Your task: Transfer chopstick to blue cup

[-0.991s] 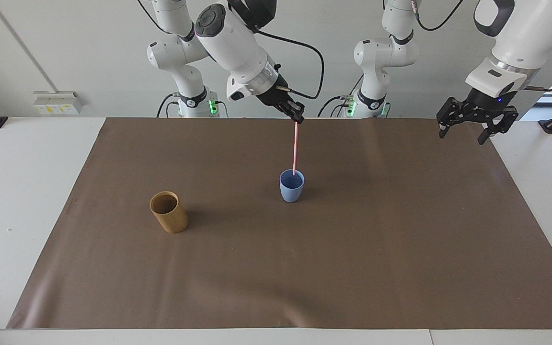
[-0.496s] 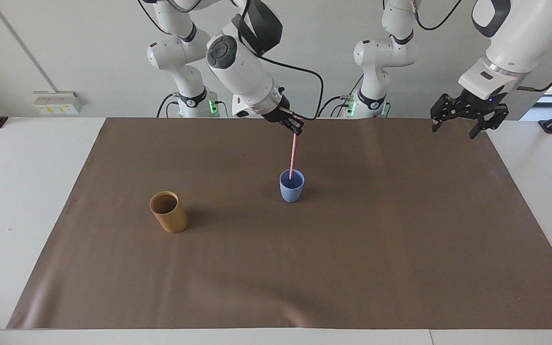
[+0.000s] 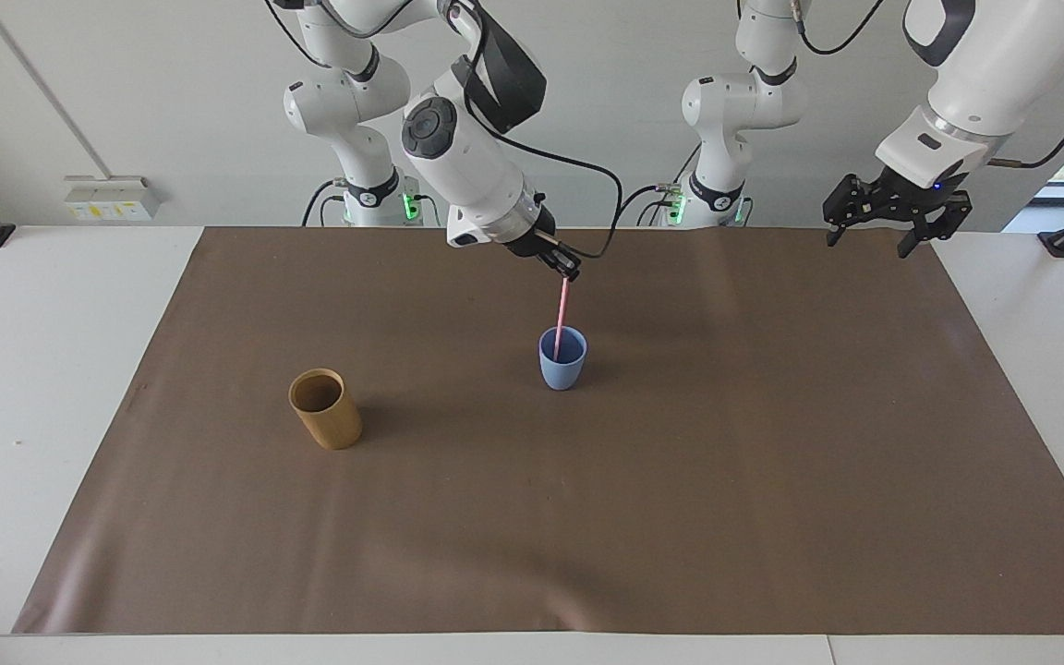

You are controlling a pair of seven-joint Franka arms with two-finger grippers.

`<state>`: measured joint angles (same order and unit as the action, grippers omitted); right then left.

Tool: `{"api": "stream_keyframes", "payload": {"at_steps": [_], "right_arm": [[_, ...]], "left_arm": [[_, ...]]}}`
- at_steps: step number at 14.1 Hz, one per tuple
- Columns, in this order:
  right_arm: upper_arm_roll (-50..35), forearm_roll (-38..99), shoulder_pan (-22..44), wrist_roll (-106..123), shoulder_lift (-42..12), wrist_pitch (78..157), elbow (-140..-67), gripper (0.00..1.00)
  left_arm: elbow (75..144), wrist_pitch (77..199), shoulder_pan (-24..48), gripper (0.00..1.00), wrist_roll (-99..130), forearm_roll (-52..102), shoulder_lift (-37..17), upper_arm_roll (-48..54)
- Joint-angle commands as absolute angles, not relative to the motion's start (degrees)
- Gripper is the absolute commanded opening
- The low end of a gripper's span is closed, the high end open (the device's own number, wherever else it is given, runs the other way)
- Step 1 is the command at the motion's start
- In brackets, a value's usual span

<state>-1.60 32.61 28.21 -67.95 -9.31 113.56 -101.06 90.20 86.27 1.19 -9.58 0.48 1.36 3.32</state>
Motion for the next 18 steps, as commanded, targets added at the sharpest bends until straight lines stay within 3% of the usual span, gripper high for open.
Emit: {"api": "stream_keyframes", "payload": {"at_steps": [1,4,8,14,18], "right_arm": [[-1.5,33.14,28.21,-66.45,-8.96,114.61,-101.87,1.0],[-1.49,30.78,28.13,-64.96,-8.88,114.17,-100.81,1.0],[-1.15,18.05,27.34,-59.52,-4.76,111.36,-99.93,1.0],[-0.88,2.58,19.61,-33.87,-1.06,101.88,-96.16,1.0],[-0.62,0.27,14.86,-28.05,0.09,94.94,-89.67,1.0]], "left_arm": [[91.14,85.69,1.32,1.0,-7.47,-1.05,2.55,3.87],[91.23,85.78,1.32,1.0,-7.38,-1.05,2.64,3.87],[91.32,85.69,1.23,1.0,-7.47,-0.97,2.72,3.87],[91.41,85.78,1.23,1.0,-7.47,-0.97,2.81,3.96],[91.41,85.78,1.23,1.0,-7.47,-0.97,2.81,3.95]]}}
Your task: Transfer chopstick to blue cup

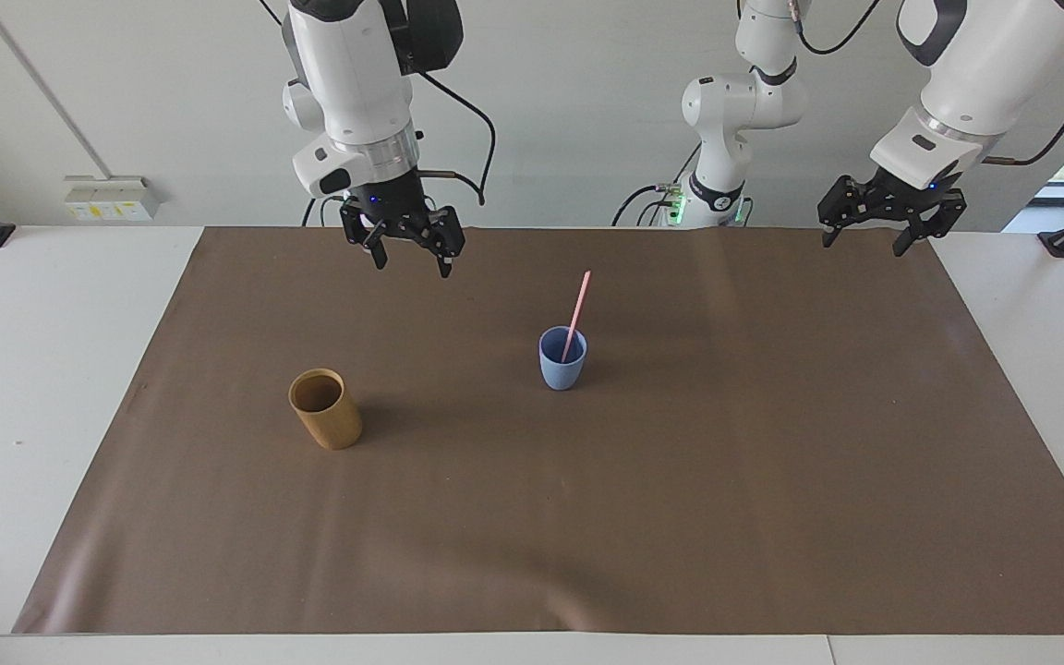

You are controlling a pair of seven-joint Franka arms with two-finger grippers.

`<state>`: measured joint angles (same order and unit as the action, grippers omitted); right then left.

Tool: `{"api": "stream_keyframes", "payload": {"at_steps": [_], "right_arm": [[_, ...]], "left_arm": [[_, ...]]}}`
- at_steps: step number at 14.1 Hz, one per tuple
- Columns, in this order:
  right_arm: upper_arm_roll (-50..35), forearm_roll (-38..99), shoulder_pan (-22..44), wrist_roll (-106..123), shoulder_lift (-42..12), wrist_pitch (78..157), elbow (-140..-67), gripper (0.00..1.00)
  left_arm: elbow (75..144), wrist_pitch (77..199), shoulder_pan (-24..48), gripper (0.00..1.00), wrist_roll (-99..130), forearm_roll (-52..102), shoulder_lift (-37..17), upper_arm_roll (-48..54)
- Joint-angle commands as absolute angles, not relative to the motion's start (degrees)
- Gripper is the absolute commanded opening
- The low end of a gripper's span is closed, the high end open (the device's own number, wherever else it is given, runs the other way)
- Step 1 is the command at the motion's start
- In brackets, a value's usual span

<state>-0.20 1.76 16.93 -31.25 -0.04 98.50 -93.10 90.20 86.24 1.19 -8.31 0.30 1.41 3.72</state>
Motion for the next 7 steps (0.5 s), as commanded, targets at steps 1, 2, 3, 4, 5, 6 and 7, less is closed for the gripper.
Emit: {"api": "stream_keyframes", "payload": {"at_steps": [1,2,3,4,5,6,7], "right_arm": [[-0.62,-0.95,13.98,-26.99,0.09,93.44,-88.34,1.0],[-0.53,-1.58,13.63,-26.63,0.17,92.38,-87.46,1.0],[-0.53,-1.76,12.93,-26.54,1.05,91.59,-86.67,1.0],[-0.53,-1.84,11.61,-26.54,1.75,91.41,-86.14,1.0],[-0.53,-1.85,10.21,-26.37,2.54,91.15,-85.61,1.0],[-0.53,-1.93,9.15,-25.32,2.98,90.36,-85.43,1.0],[-0.53,-2.11,7.75,-22.53,2.9,88.61,-85.26,1.0]], "left_arm": [[91.41,85.78,1.23,1.0,-7.47,-0.97,2.81,3.96],[91.41,85.87,1.23,1.0,-7.47,-0.97,2.81,3.96],[91.49,85.87,1.23,1.0,-7.38,-0.97,2.81,3.96],[91.49,85.87,1.32,1.0,-7.38,-0.97,2.9,3.96],[91.58,85.87,1.32,1.0,-7.3,-0.97,2.9,3.96],[91.67,85.87,1.32,1.0,-7.29,-0.88,2.9,3.96],[91.67,85.87,1.32,1.0,-7.29,-0.88,2.9,3.96]]}}
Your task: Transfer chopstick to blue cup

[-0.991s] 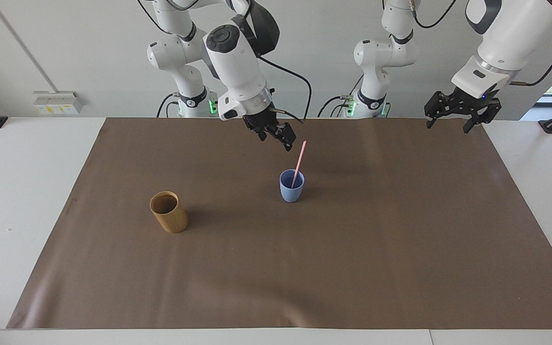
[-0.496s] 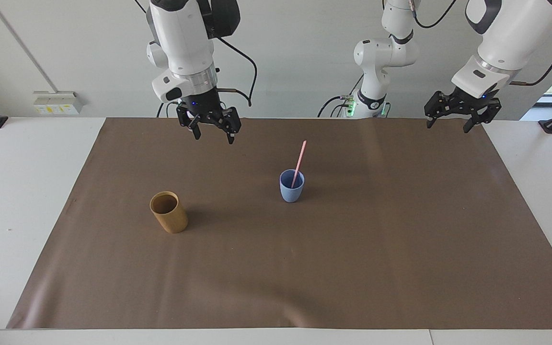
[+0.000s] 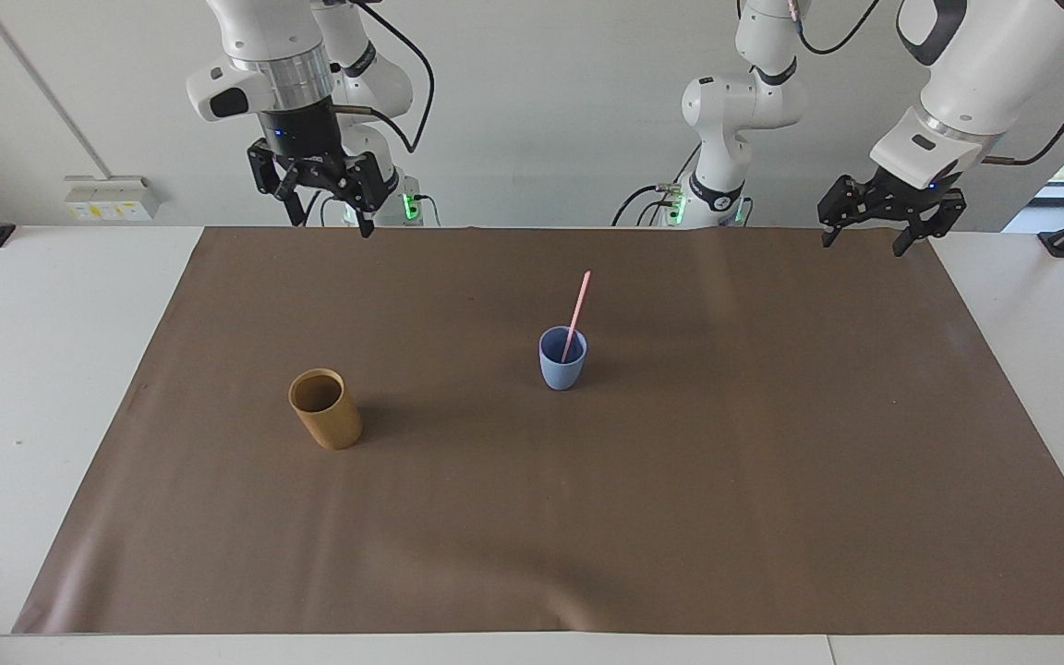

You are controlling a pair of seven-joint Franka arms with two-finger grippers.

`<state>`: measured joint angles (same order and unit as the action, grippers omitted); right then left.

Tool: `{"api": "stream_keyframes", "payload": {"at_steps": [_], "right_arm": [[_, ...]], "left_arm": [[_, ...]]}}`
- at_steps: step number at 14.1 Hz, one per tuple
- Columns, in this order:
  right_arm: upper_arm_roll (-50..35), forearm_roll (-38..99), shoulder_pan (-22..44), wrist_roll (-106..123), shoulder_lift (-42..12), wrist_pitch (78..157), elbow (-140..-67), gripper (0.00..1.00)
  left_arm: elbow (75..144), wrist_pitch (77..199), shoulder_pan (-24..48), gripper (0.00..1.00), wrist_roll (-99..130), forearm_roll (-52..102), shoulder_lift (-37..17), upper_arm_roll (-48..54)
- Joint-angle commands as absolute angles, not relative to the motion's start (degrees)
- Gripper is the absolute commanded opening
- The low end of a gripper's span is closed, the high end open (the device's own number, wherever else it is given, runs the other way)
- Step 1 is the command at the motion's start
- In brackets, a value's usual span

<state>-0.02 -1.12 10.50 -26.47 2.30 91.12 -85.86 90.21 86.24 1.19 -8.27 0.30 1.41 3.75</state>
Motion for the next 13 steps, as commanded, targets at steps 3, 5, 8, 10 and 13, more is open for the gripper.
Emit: {"api": "stream_keyframes", "payload": {"at_steps": [3,5,8,10,13], "right_arm": [[-0.44,-2.55,4.23,-15.92,3.95,87.1,-85.25,1.0],[-0.18,-2.55,3.25,-14.42,3.35,85.0,-85.43,1.0],[-0.26,-1.06,1.24,-14.85,2.81,84.81,-89.45,1.0],[-0.18,0.09,0.53,-14.33,3.16,85.43,-91.23,1.0],[0.0,0.26,-2.54,-13.54,3.17,83.85,-91.06,1.0]], "left_arm": [[91.76,85.87,1.32,1.0,-7.21,-0.88,2.9,3.96],[91.85,85.87,1.41,1.0,-7.12,-0.88,2.99,4.04],[91.85,85.87,1.32,1.0,-7.12,-0.79,2.99,4.22],[92.02,85.96,1.41,1.0,-7.12,-0.7,3.08,4.22],[91.85,86.04,1.41,1.0,-7.38,-0.7,3.08,4.22]]}}
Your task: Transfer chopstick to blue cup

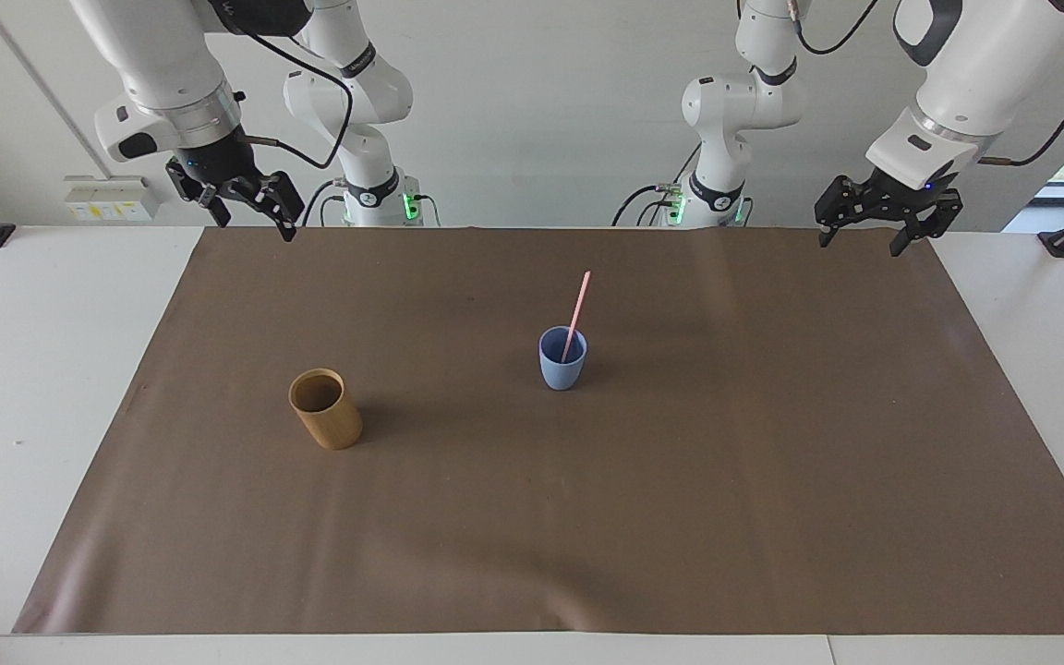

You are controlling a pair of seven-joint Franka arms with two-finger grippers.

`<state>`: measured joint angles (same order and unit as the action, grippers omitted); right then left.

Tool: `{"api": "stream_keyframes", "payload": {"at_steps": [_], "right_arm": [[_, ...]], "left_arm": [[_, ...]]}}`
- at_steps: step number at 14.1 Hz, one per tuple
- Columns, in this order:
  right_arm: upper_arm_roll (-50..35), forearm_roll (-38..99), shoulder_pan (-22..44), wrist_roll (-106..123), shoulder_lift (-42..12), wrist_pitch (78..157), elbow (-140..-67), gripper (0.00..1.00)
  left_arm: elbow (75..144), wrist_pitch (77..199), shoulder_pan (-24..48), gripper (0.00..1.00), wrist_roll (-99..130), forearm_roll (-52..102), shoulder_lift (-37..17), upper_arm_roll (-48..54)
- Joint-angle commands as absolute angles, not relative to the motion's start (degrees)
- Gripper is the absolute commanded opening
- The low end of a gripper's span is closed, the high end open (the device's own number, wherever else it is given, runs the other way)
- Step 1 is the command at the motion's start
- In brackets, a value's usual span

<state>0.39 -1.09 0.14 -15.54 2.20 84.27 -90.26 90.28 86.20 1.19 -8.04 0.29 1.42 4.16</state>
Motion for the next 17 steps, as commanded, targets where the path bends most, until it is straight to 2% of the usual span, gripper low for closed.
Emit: {"api": "stream_keyframes", "payload": {"at_steps": [1,4,8,17], "right_arm": [[-0.17,-0.87,-1.85,-12.14,2.99,84.02,-90.88,1.0],[-0.53,-2.29,-1.76,-6.96,1.06,84.29,-87.37,1.0],[-0.62,-1.76,-2.02,-3.69,1.32,86.92,-87.8,1.0],[-0.53,-1.41,-1.93,-4.31,1.67,84.29,-87.19,1.0]], "left_arm": [[91.58,86.22,1.32,1.0,-7.47,-0.7,2.99,4.22],[91.23,87.01,1.23,1.0,-7.56,-0.44,2.64,4.22],[91.32,87.01,0.53,1.0,-7.56,-0.35,2.64,4.04],[91.23,87.1,0.62,1.0,-7.56,-0.35,2.55,3.87]]}}
